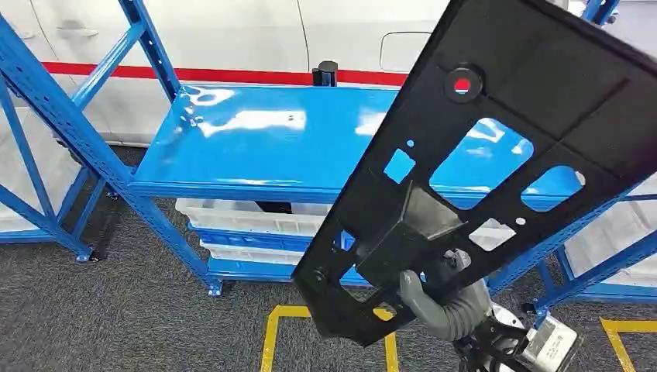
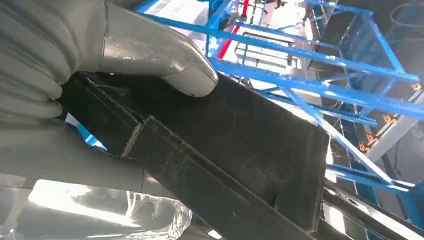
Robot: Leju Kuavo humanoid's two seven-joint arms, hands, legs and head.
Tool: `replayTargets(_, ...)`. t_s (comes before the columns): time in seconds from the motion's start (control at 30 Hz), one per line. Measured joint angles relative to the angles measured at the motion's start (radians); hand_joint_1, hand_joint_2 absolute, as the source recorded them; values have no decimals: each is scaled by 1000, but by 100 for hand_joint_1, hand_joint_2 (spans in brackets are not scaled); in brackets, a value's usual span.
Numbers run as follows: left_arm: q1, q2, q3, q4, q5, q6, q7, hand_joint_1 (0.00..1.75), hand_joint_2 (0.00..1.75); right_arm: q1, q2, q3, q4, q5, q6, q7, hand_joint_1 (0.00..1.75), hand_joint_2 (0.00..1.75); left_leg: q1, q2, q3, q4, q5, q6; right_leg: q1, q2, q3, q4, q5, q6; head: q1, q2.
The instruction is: Take the parts from the cabinet and place them on the table.
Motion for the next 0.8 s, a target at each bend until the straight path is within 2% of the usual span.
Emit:
replayTargets(0.03,1,-2,0,0,0,-1,-1,0,175,4,0,0,0,9,0,3,175,175,2,0,-16,54,-65,-4,0,-2,-10,0,9,-14,-5,0)
replayTargets(0.07,1,-2,0,0,0,-1,-1,0,175,11,-1,0,2,16,0,7,175,175,4,-1,-35,128,-128,-8,1,-4,-23,0,20,-17,-4,0)
replayTargets(0.1,1,-2,0,0,0,-2,-2,0,175,21,-3,1,6,24,0,7,175,175,5,-2,-52,205,-172,-13,3,-5,-29,1,30,-17,-5,0)
replayTargets(0.13,1,-2,0,0,0,-2,-4,0,175,31,-4,1,10,33,0,7,175,175,7,-1,-60,259,-186,-16,3,-6,-42,3,41,-16,-5,0)
replayTargets(0.17,2,-2,0,0,0,-2,-4,0,175,46,-6,1,14,43,-2,6,175,175,9,-1,-50,278,-168,-18,3,-6,-56,4,51,-13,-5,0)
replayTargets(0.2,2,-2,0,0,0,-2,-4,0,175,59,-9,1,17,50,-2,2,175,175,11,-1,-24,258,-134,-19,3,-6,-70,6,60,-10,-5,0)
replayTargets(0.23,2,-2,0,0,0,-2,-4,0,175,73,-13,2,20,56,-2,-4,175,175,14,-1,21,206,-99,-19,2,-6,-82,9,67,-5,-6,0)
replayTargets(0.27,1,-2,0,0,0,-2,-4,0,175,90,-17,2,21,60,-2,-12,175,175,17,-1,88,115,-72,-17,1,-6,-92,14,73,2,-6,0)
replayTargets(0.3,1,-2,0,0,0,-2,-5,0,175,105,-22,2,21,65,-2,-18,175,175,19,-4,152,25,-81,-14,2,-6,-98,19,79,6,-6,0)
replayTargets(0.33,1,-2,0,0,0,-3,-5,0,175,117,-27,2,21,67,-2,-22,175,175,14,-9,186,-35,-102,-11,10,-7,-107,23,84,14,-5,0)
replayTargets(0.37,1,-2,0,0,-1,-3,-5,0,175,127,-32,2,22,69,-2,-26,175,175,11,-11,183,-41,-106,-4,9,-8,-109,23,92,24,-3,0)
replayTargets(0.4,2,-2,0,0,-1,-3,-5,0,175,135,-36,2,22,70,-1,-29,175,175,7,-11,176,-41,-105,-1,8,-9,-112,23,100,30,-5,0)
replayTargets(0.43,2,-2,0,0,-1,-4,-5,0,175,146,-38,2,23,70,-1,-29,175,175,1,-11,171,-39,-100,8,4,-9,-113,19,110,38,-4,0)
replayTargets(0.47,5,-2,0,1,-1,-5,-5,0,175,159,-43,2,26,65,0,-29,175,175,4,-7,156,-48,-84,27,10,-8,-121,20,113,47,-3,0)
replayTargets(0.5,3,-3,0,1,-1,-10,-5,0,175,170,-47,2,29,61,0,-28,175,175,5,1,146,-48,-72,36,2,-6,-133,40,85,43,-4,0)
replayTargets(0.53,4,-2,0,1,-1,-12,-5,0,175,177,-48,2,32,59,2,-24,175,175,4,1,131,-48,-63,46,5,-5,-152,81,33,31,0,0)
replayTargets(0.57,5,0,1,2,-1,-11,-5,0,175,184,-50,2,36,55,8,-24,175,175,3,3,117,-48,-51,51,4,-5,-171,149,-26,19,0,0)
replayTargets(0.6,4,2,1,2,-2,-11,-5,0,175,188,-51,1,40,47,14,-24,175,175,1,6,102,-48,-39,52,5,-3,-186,221,-72,14,0,0)
replayTargets(0.63,4,2,1,2,-2,-11,-5,0,175,190,-51,1,44,39,18,-24,175,175,-1,7,84,-47,-25,52,5,-2,-194,288,-98,18,0,0)
replayTargets(0.67,5,0,1,2,-2,-11,-5,0,175,190,-48,0,46,30,19,-26,175,175,-3,9,68,-46,-12,52,5,-2,-188,324,-93,28,-1,0)
replayTargets(0.7,4,-1,1,2,-2,-9,-5,0,175,188,-43,-2,46,15,26,-30,175,175,-3,10,56,-45,0,51,5,-2,-167,321,-68,42,-1,0)
replayTargets(0.73,4,-1,1,2,-1,-8,-5,0,175,182,-38,-3,45,-2,37,-33,175,175,-3,11,38,-43,14,48,5,-2,-123,277,-30,57,0,0)
replayTargets(0.77,4,-2,1,2,-1,-7,-5,0,175,171,-33,-4,44,-14,43,-34,175,175,-2,12,23,-41,25,44,4,-2,-68,208,-3,64,0,0)
replayTargets(0.8,3,-3,1,1,-1,-6,-5,0,175,158,-27,-5,40,-22,50,-34,175,175,-3,12,14,-36,36,39,4,-2,3,110,-1,60,0,0)
